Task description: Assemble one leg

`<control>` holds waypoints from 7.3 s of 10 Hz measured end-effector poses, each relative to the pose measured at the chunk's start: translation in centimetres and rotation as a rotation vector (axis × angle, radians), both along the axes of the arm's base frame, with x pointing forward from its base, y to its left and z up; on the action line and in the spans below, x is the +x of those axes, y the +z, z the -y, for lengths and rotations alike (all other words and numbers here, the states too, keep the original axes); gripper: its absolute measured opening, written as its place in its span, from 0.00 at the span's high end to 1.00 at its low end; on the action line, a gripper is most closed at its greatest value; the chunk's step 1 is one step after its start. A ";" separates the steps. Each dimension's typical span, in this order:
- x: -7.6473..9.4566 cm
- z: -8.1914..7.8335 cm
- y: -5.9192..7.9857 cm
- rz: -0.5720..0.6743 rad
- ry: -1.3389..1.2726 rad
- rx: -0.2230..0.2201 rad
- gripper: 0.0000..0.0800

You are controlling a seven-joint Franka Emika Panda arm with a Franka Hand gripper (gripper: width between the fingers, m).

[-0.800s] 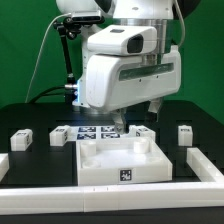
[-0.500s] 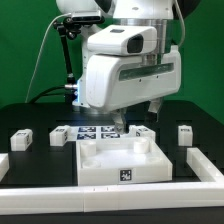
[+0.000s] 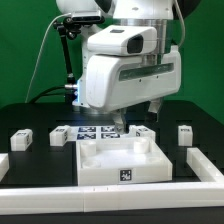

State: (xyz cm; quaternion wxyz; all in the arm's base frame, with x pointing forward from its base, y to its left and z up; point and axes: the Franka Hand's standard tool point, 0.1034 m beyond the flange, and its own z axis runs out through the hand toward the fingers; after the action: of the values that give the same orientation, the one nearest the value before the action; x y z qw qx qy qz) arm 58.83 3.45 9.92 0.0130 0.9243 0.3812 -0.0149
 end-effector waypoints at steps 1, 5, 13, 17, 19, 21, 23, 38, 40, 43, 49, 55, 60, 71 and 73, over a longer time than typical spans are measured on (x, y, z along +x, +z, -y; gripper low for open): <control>0.0 0.0 0.0 0.000 0.000 0.000 0.19; -1.0 1.0 -0.7 0.001 0.191 0.008 0.19; -2.7 2.8 -2.2 -0.024 0.512 0.022 0.19; -3.5 2.8 -2.6 -0.041 0.596 0.027 0.19; -3.8 2.9 -2.7 -0.045 0.629 0.029 0.19; -5.8 2.7 -2.9 -0.067 0.691 0.039 0.19; -7.4 2.0 -3.5 -0.110 0.772 0.043 0.19; -14.5 5.2 -6.4 -0.090 0.805 0.133 0.19; -16.0 5.0 -8.2 -0.085 0.838 0.145 0.19; -16.2 3.2 -9.0 -0.097 0.785 0.158 0.19; -16.0 3.4 -9.1 -0.092 0.770 0.154 0.83; -15.7 3.3 -9.0 -0.081 0.769 0.149 0.91; -14.6 -1.1 -9.1 -0.067 0.763 0.157 0.91; -10.9 -2.5 -9.2 -0.025 0.762 0.153 0.57; -10.9 -2.4 -9.2 -0.026 0.761 0.153 0.35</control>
Offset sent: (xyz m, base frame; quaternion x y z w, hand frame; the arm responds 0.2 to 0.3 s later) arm -0.0214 -0.0002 -0.0031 0.0024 0.0467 -0.1092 0.9929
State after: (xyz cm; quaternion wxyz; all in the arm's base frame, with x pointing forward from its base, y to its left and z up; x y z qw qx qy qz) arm 47.89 5.88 0.75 -0.0561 0.7148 0.6971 0.0080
